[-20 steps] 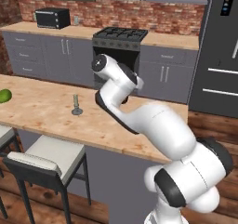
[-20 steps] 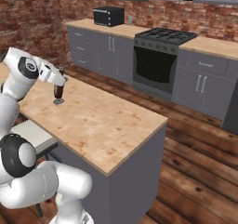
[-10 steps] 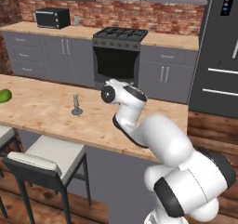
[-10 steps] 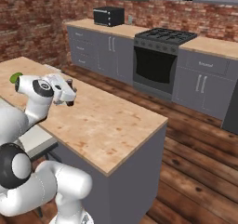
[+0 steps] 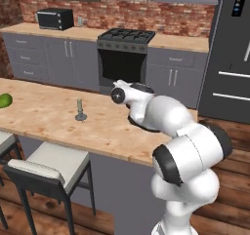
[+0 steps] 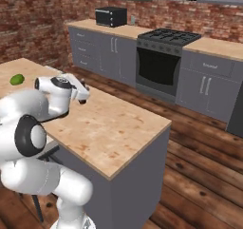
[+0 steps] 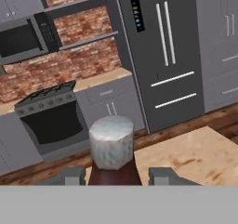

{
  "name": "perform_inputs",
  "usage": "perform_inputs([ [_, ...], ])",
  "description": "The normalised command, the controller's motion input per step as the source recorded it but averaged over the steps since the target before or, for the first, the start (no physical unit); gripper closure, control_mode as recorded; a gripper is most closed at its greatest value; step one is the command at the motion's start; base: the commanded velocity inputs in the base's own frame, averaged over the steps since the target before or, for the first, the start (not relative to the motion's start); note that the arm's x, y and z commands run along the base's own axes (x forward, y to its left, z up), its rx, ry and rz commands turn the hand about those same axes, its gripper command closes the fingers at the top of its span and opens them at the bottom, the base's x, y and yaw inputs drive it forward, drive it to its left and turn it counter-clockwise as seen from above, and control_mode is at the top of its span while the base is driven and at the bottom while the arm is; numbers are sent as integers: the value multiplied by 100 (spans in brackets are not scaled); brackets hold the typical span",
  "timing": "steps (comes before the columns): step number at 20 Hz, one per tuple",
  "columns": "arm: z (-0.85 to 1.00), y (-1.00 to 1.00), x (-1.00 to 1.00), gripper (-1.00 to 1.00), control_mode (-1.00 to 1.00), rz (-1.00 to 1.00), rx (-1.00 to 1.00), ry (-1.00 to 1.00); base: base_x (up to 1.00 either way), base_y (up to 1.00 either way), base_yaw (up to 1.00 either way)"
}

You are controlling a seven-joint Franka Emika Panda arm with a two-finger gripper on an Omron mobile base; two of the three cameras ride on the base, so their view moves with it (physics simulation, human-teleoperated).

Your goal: Move the ketchup and ketchup from the cabinet to the dining counter.

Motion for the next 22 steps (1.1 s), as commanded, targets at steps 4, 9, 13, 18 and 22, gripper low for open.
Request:
perform_inputs([
  [4,-15,0,62,100,-100,-3,-2,0,0,0,0],
  [9,-31,0,51,100,-100,-3,-3,0,0,0,0],
  [13,-42,0,28,100,-100,-2,-4,0,0,0,0],
  [18,-44,0,17,100,-100,-2,-3,0,0,0,0],
  [22,-35,0,31,100,-100,-2,0,1,0,0,0],
])
